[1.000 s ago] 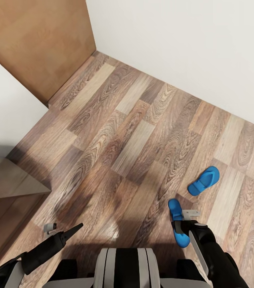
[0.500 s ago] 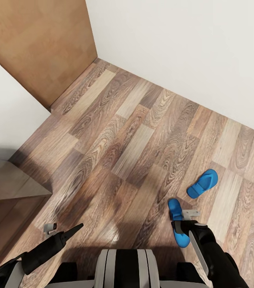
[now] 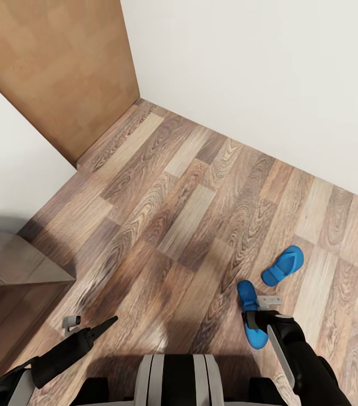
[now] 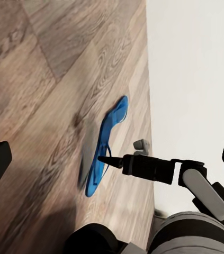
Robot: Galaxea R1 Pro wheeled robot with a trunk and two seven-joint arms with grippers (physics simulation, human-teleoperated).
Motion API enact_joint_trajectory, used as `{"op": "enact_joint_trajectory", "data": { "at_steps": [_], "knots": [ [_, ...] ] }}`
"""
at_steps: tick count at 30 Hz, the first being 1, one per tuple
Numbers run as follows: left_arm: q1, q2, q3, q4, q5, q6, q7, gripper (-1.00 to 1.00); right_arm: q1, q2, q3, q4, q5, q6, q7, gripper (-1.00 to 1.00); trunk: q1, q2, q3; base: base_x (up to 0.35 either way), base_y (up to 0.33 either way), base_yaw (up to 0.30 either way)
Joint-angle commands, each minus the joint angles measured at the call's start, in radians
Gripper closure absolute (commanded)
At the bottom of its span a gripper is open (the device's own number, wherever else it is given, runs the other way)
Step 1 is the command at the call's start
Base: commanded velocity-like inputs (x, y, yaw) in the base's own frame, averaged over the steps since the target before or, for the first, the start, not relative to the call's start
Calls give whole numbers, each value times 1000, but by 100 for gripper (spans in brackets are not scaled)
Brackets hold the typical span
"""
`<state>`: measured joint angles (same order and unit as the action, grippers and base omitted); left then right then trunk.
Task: In the bedroom, move the book from the bed onto either nightstand, and place the two sandals side by side next to the bed.
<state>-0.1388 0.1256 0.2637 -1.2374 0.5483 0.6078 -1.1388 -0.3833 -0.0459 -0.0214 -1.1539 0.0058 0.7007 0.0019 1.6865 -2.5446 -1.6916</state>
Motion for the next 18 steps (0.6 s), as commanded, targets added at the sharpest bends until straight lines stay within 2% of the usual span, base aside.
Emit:
{"op": "enact_joint_trajectory", "data": {
  "at_steps": [1, 6, 12, 15, 16, 18],
  "knots": [
    [0, 0, 1, 0, 4, 9, -1, -100, 0, 0, 0, -1, 0, 5, 0, 100, 0, 0, 0, 0, 0, 0],
    [0, 0, 0, 1, 4, 9, -2, -100, 0, 0, 0, -2, -1, 5, 0, 100, -1, 1, 11, 0, 0, 0],
    [0, -1, -1, 1, 4, 8, -2, -100, 1, -5, -11, -82, -4, 14, 0, 100, -4, 2, 34, 0, 0, 0],
    [0, 0, 0, 1, 4, 7, -2, -100, 2, -51, -19, -96, -8, 16, 1, 100, -6, 3, 46, 0, 0, 0],
    [0, 0, 0, 1, 4, 7, -2, -100, 2, -84, -20, -97, -17, 17, 2, 100, -6, 3, 50, 0, 0, 0],
    [0, -1, -1, 2, 3, 6, -1, -100, 4, -114, -20, -98, -59, 17, 3, 100, -7, 3, 58, 0, 0, 0]
  ]
}}
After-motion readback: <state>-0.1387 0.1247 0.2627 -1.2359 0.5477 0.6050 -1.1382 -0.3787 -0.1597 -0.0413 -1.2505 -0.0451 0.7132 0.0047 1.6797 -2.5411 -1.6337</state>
